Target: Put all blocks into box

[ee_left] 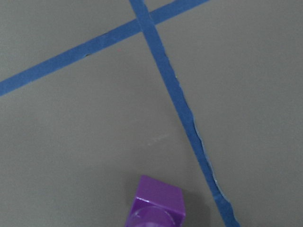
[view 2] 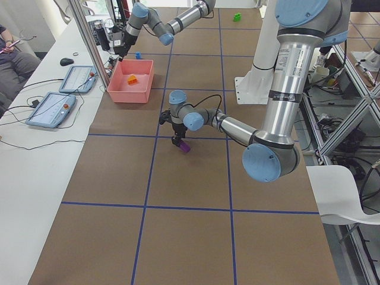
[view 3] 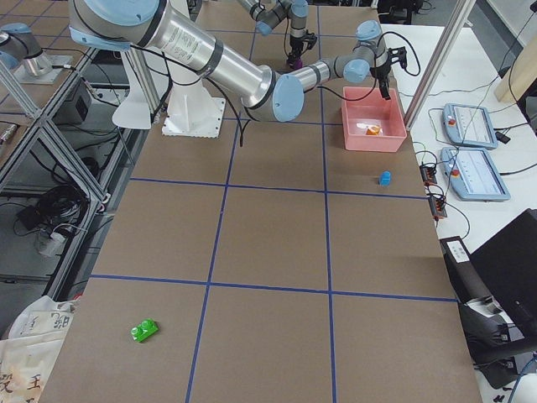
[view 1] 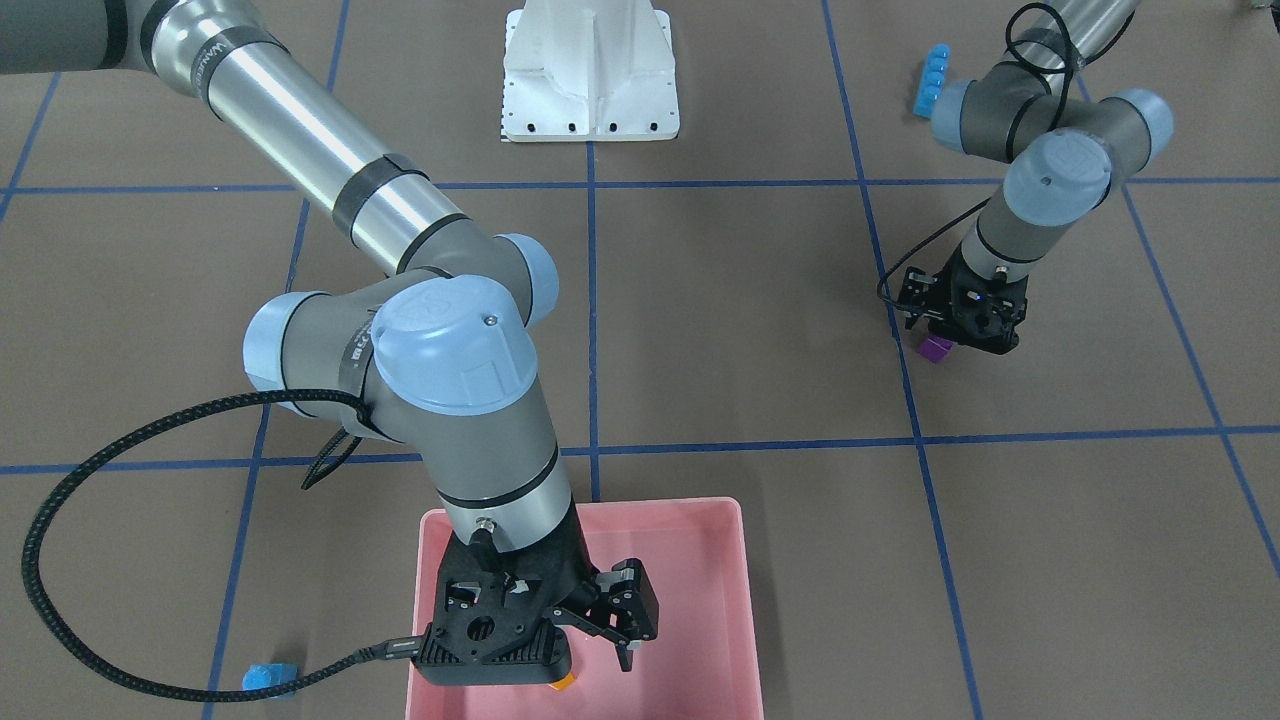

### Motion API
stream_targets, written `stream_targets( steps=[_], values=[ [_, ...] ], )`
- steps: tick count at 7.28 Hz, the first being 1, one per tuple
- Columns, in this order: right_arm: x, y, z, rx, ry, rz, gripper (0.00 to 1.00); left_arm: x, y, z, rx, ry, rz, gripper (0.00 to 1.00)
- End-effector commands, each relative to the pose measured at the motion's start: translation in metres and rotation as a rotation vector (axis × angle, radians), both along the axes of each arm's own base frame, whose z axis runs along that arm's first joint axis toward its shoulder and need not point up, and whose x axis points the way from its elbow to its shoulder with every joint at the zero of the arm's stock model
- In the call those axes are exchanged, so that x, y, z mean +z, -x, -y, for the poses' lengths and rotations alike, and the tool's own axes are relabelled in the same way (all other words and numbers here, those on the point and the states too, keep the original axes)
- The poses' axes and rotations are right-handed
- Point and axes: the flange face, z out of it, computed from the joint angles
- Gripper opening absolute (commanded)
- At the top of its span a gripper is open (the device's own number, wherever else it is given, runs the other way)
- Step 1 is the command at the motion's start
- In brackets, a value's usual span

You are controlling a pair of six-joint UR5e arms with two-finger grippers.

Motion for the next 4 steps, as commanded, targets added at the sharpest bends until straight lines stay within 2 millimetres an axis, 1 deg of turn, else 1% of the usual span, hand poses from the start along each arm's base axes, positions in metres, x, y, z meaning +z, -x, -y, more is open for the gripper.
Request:
stream_targets(
  steps=[1, 2, 3, 4],
  values=[
    [-0.007, -0.051, 0.014, -0.070, 0.029, 0.050, 1.00, -0.010, 0.002, 0.000, -0.130, 0.098, -0.014, 0.00],
    [0.011, -0.098, 0.020, -0.114, 0.029, 0.002, 1.00, -0.028, 0.007, -0.004, -0.139, 0.097, -0.036, 0.00],
    [0.039, -0.126, 0.004, -0.174, -0.010, -0.106, 0.99, -0.050, 0.013, -0.010, -0.140, 0.115, -0.015, 0.00],
    [0.056, -0.147, 0.006, -0.207, -0.046, -0.177, 0.99, -0.106, 0.022, 0.010, -0.169, 0.134, -0.017, 0.00]
  ],
)
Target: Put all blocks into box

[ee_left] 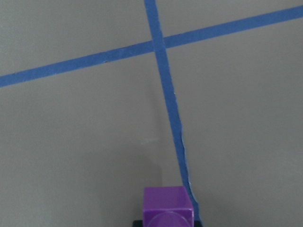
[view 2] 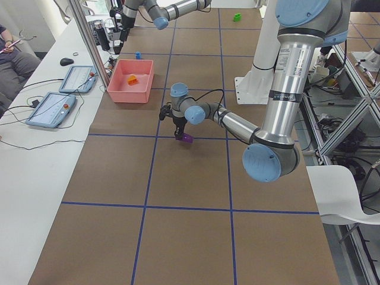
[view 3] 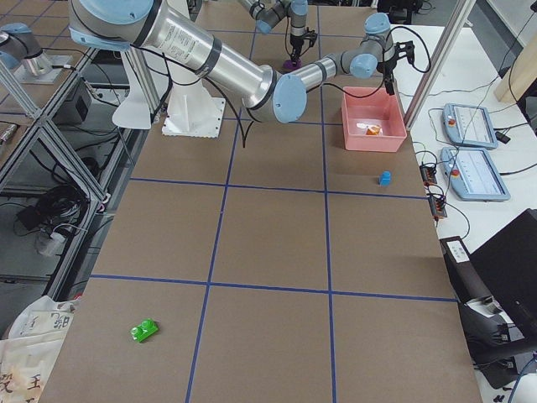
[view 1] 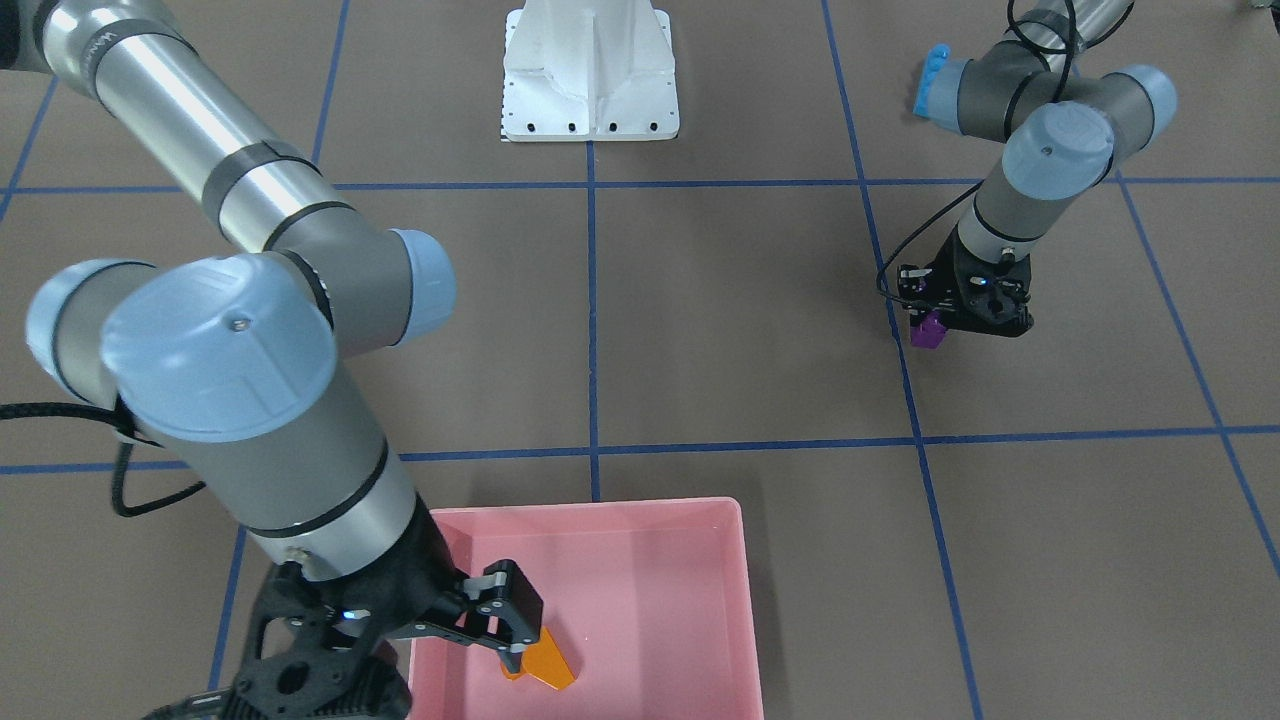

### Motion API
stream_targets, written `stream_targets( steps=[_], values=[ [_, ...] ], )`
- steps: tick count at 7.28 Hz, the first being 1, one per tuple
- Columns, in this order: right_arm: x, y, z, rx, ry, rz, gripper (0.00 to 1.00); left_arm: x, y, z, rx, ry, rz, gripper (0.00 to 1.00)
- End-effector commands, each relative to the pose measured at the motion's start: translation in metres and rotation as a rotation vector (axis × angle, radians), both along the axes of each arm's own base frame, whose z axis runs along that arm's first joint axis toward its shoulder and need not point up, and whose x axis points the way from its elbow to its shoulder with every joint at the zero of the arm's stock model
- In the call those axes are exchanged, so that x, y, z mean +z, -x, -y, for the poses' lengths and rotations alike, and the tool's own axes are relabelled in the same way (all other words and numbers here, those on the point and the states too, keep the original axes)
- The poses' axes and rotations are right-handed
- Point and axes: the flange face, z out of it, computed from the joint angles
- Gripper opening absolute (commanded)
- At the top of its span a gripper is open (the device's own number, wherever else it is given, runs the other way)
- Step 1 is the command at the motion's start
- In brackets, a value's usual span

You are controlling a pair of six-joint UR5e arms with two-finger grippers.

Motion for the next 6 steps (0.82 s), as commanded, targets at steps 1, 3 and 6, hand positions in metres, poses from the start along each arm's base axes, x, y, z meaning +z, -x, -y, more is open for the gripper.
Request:
stream_targets(
  steps=[1, 3, 6],
  values=[
    [0.050, -0.044, 0.000, -0.037, -0.035, -0.109, 0.99, -0.102, 0.022, 0.037, -0.045, 0.059, -0.038, 0.00],
    [0.120, -0.057, 0.003, 0.017, -0.128, -0.212, 0.99, -0.189, 0.066, 0.096, -0.135, 0.069, -0.150, 0.00],
    [0.198, -0.043, 0.000, 0.063, -0.167, -0.260, 0.99, -0.319, 0.015, 0.218, -0.216, 0.054, -0.231, 0.00]
  ],
)
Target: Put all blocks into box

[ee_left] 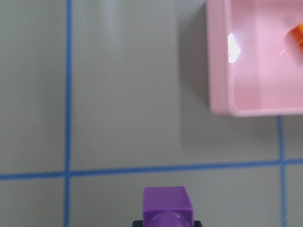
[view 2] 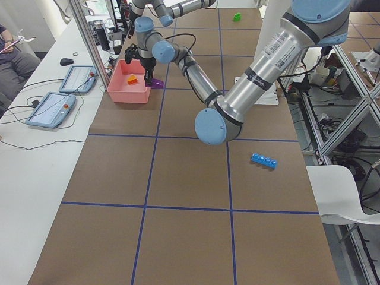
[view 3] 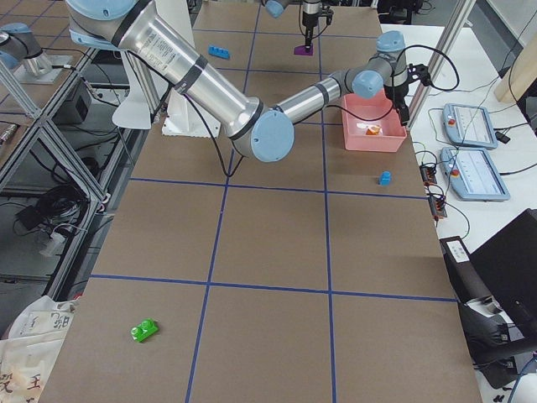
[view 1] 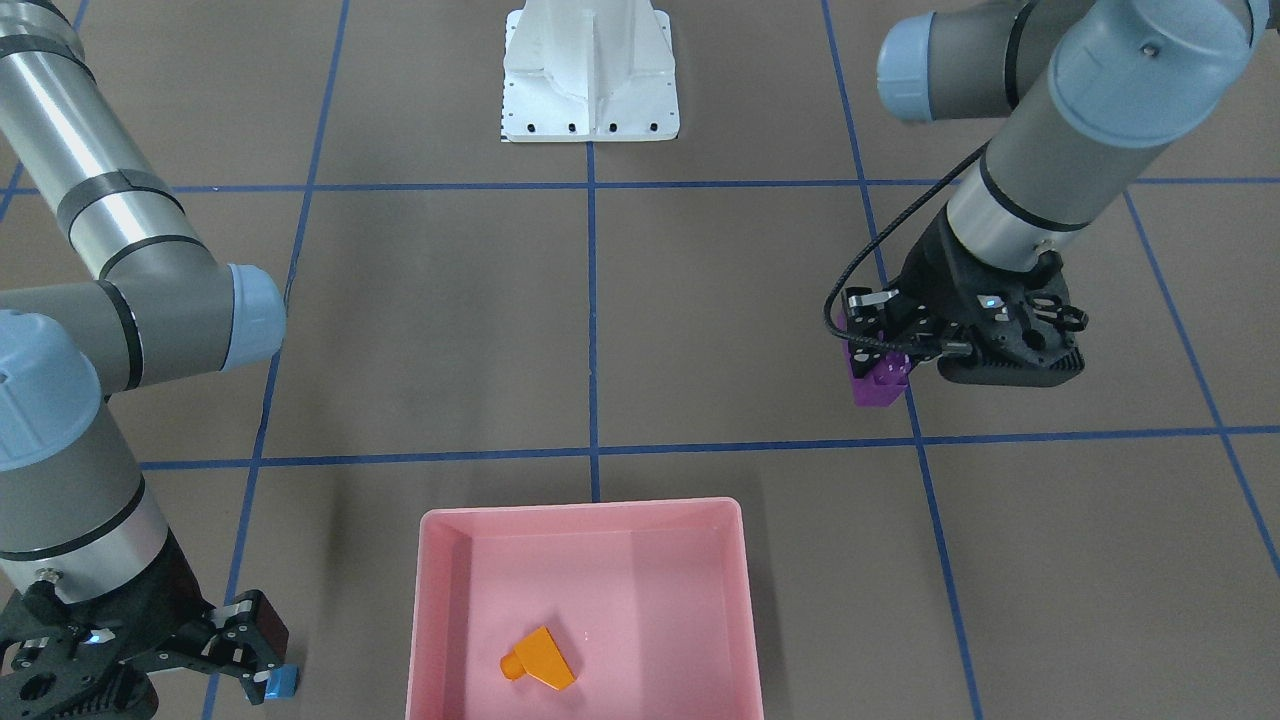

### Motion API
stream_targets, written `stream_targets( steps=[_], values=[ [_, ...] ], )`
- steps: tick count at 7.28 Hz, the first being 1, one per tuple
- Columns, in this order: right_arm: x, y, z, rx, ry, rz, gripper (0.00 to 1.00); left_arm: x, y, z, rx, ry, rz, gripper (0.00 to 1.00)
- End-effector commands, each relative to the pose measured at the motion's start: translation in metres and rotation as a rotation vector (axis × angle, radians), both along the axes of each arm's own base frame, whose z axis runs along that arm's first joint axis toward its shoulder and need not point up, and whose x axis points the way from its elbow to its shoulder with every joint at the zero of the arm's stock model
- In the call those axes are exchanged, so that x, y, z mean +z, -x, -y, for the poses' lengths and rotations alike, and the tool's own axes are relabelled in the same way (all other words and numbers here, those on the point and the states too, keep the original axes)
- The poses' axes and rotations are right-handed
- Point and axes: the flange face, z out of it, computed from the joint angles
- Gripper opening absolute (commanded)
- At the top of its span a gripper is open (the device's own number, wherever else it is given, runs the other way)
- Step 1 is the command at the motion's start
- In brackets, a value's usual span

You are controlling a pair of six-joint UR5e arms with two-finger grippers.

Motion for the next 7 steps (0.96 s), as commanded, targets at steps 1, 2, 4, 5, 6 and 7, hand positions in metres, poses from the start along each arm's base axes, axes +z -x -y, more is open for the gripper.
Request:
stream_targets(
  steps=[1, 2, 4, 5, 6, 7],
  values=[
    [0.058, 0.033, -0.005, 0.009, -0.028, -0.021, 0.99, -0.058, -0.041, 0.075, -0.076, 0.007, -0.072, 0.00],
    [0.071, 0.043, -0.007, -0.005, -0.015, -0.029, 0.99, -0.048, -0.059, 0.098, -0.096, -0.002, -0.107, 0.00],
    [0.088, 0.057, -0.012, -0.025, 0.032, -0.028, 0.99, -0.053, -0.110, 0.120, -0.182, -0.047, -0.029, 0.00],
    [0.096, 0.068, -0.017, -0.038, 0.043, -0.036, 0.99, -0.048, -0.119, 0.122, -0.186, -0.059, -0.024, 0.00],
    [0.107, 0.075, -0.016, -0.046, 0.065, -0.052, 0.99, -0.027, -0.156, 0.126, -0.230, -0.109, 0.026, 0.00],
    [0.113, 0.081, -0.019, -0.053, 0.073, -0.058, 0.99, -0.014, -0.173, 0.125, -0.232, -0.122, 0.037, 0.00]
  ],
)
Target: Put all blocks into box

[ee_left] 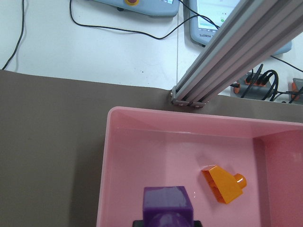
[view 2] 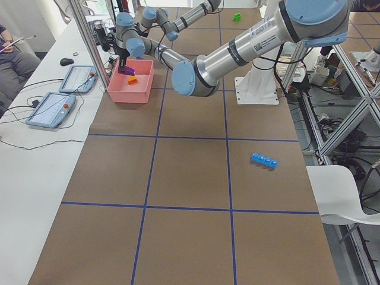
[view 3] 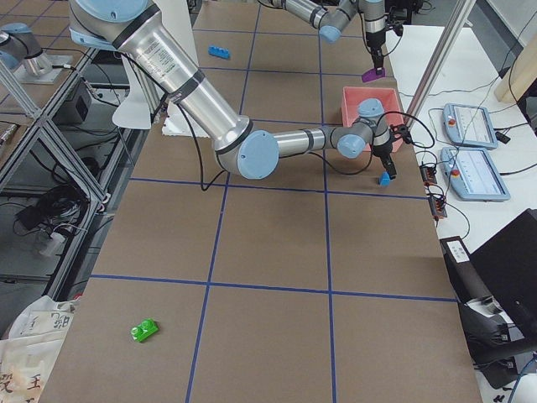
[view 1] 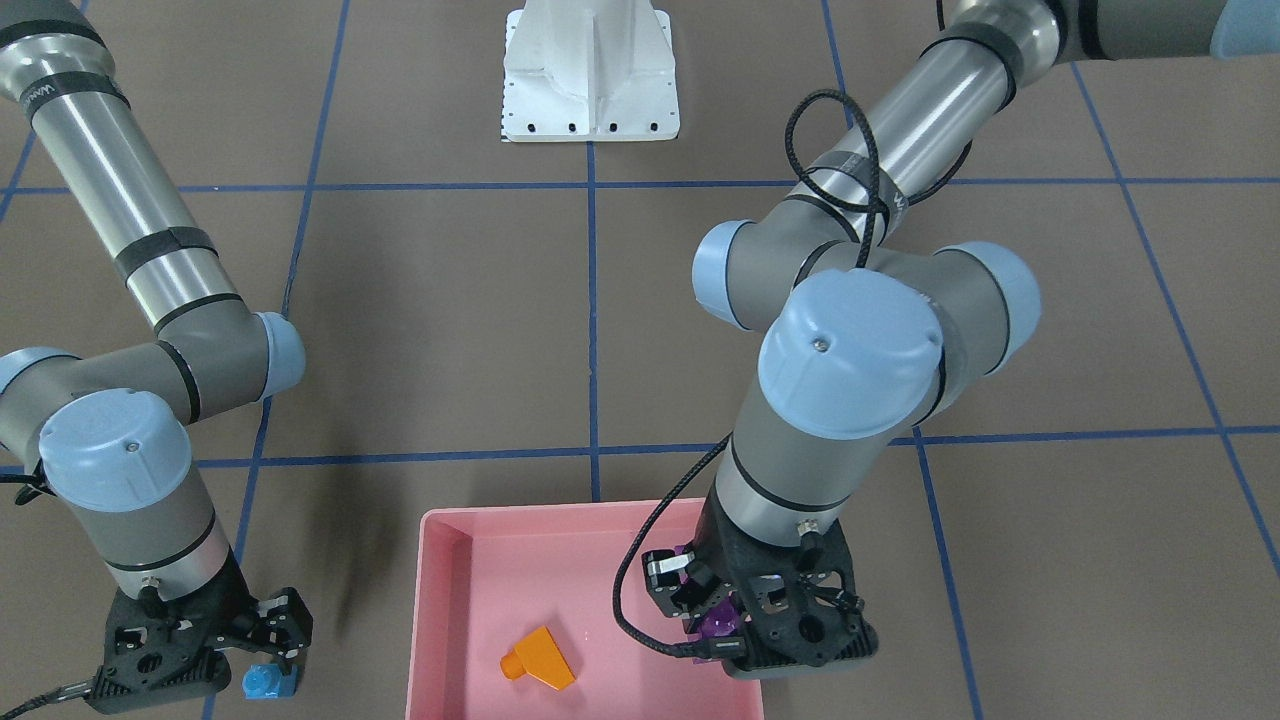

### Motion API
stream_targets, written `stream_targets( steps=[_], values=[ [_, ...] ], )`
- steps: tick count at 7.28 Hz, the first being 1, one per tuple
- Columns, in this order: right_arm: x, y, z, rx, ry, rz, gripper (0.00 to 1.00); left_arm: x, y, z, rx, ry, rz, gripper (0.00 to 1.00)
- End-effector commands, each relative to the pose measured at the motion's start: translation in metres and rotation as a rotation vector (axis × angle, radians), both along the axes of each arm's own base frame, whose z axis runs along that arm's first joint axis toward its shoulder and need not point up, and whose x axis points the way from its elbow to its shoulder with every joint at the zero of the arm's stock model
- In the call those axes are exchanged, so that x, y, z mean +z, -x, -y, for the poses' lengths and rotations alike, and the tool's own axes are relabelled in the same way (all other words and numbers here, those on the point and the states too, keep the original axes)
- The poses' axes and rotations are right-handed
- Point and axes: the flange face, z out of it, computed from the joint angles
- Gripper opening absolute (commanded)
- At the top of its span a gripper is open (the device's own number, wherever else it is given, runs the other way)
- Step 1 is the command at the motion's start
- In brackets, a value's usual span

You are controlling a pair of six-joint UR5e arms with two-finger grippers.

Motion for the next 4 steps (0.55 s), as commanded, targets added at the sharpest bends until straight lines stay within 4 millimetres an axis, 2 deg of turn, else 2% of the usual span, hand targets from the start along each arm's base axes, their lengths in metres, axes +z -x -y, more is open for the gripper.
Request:
stream_targets(
  steps=[1, 2, 4],
  values=[
    [0.016, 0.012, -0.004, -0.015, 0.026, -0.018, 0.99, 0.024, -0.035, -0.002, -0.016, -0.019, 0.040, 0.00],
    [0.012, 0.017, -0.004, -0.019, 0.023, -0.016, 0.99, 0.033, -0.044, -0.003, -0.032, -0.020, 0.066, 0.00],
    [0.010, 0.037, 0.001, -0.022, 0.032, -0.046, 0.98, 0.036, -0.057, -0.011, -0.017, -0.019, 0.071, 0.00]
  ],
)
